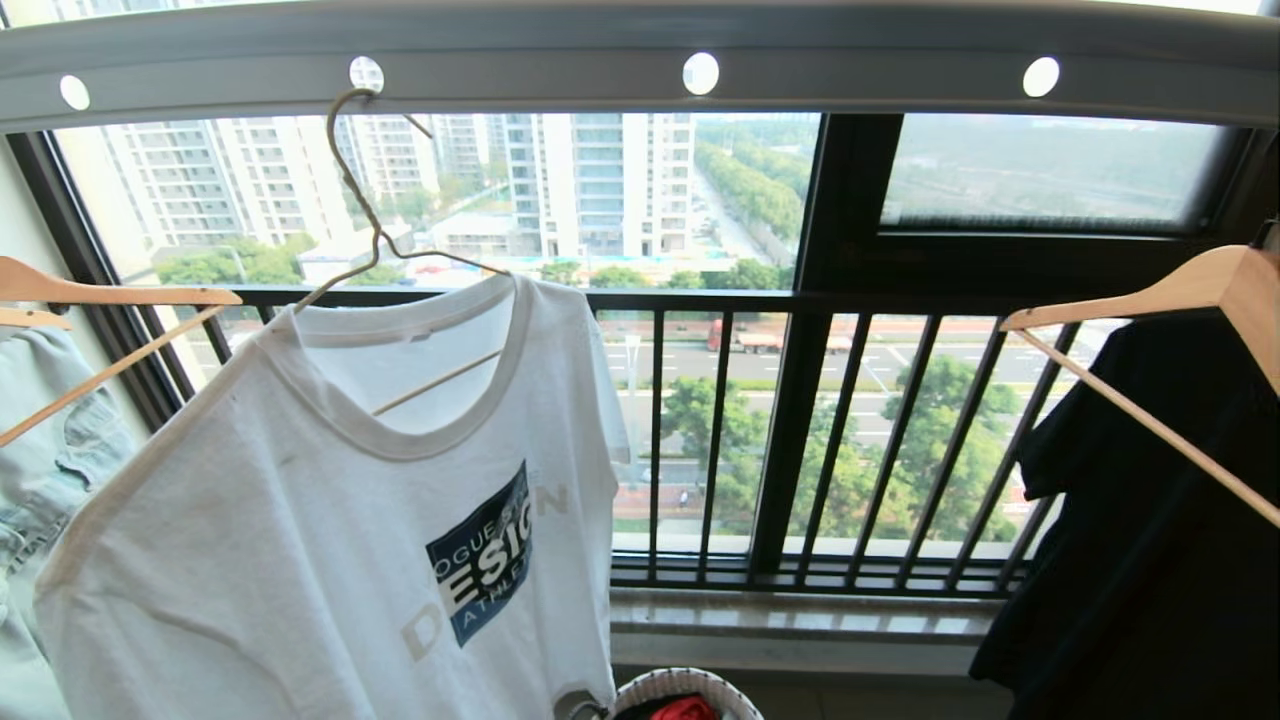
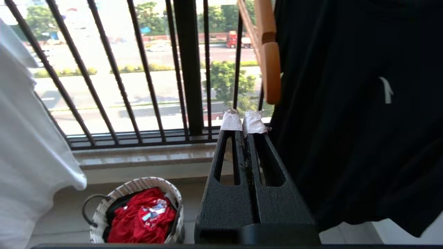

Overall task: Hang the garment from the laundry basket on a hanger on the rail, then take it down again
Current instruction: Take the clothes off the clothes rack

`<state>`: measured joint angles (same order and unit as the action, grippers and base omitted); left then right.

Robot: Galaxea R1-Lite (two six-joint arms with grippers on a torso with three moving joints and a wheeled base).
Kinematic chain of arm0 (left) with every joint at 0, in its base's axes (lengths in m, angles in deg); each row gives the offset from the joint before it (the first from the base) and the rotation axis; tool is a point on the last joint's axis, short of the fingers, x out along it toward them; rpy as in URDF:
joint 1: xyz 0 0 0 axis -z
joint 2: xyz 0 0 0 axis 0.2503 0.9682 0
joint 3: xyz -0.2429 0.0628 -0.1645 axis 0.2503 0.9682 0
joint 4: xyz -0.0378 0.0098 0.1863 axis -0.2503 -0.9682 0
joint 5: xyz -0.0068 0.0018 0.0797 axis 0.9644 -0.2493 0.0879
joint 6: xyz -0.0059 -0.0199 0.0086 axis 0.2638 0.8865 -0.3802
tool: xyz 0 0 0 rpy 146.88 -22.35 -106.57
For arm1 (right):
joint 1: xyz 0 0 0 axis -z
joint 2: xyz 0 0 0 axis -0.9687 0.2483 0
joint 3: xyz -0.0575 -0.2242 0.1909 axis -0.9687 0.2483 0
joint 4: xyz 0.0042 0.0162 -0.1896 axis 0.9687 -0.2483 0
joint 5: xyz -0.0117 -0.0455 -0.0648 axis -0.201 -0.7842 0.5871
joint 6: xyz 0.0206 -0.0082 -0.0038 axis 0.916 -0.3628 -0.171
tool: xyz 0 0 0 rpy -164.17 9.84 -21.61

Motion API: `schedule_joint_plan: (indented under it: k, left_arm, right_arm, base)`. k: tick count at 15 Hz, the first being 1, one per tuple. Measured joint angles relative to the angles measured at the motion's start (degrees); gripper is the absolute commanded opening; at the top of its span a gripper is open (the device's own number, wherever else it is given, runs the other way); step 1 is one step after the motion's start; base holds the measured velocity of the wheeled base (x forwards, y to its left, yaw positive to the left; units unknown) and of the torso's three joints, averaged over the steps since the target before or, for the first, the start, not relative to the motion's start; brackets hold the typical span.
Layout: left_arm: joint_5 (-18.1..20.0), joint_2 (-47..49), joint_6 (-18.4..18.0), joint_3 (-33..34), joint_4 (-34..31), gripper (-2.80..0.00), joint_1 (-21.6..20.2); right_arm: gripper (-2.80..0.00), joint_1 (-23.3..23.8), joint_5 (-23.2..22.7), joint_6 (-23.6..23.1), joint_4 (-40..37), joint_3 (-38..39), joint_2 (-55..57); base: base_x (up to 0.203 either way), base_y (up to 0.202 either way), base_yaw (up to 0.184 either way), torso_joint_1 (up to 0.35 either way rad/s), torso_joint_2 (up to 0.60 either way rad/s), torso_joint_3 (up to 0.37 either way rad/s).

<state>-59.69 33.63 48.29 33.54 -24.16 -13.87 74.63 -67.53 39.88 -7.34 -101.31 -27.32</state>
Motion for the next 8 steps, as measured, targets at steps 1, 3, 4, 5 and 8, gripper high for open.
schedule_joint_plan:
  k: [1, 3, 4, 5, 8]
  left_arm:
    - [-0.04, -0.09, -0.83, 3.16, 2.84, -2.8, 0.0]
    - [-1.43, -0.13, -2.82, 8.35, 8.56, -2.8, 0.0]
    - [-3.45, -0.13, -4.24, 9.81, 10.13, -2.8, 0.0]
    - [-4.94, -0.16, -6.25, 10.67, 9.84, -2.8, 0.0]
    - [-5.4, -0.16, -7.44, 11.47, 7.55, -2.8, 0.0]
  right_arm:
    - [-2.8, 0.06, -2.98, -0.46, 2.91, 4.81, -2.42]
    - [-2.8, 0.17, -7.89, -2.07, 9.56, 14.79, -6.7]
    - [-2.8, 0.2, -9.51, -2.74, 13.58, 19.53, -8.26]
    - [-2.8, 0.2, -10.41, -3.57, 17.88, 23.86, -9.43]
    - [-2.8, 0.22, -11.7, -7.35, 24.47, 31.31, -11.49]
  base:
    - [0.0, 0.0, 0.0, 0.0, 0.0, 0.0]
    - [0.0, 0.0, 0.0, 0.0, 0.0, 0.0]
    - [0.0, 0.0, 0.0, 0.0, 0.0, 0.0]
    - [0.0, 0.0, 0.0, 0.0, 0.0, 0.0]
    - [0.0, 0.0, 0.0, 0.0, 0.0, 0.0]
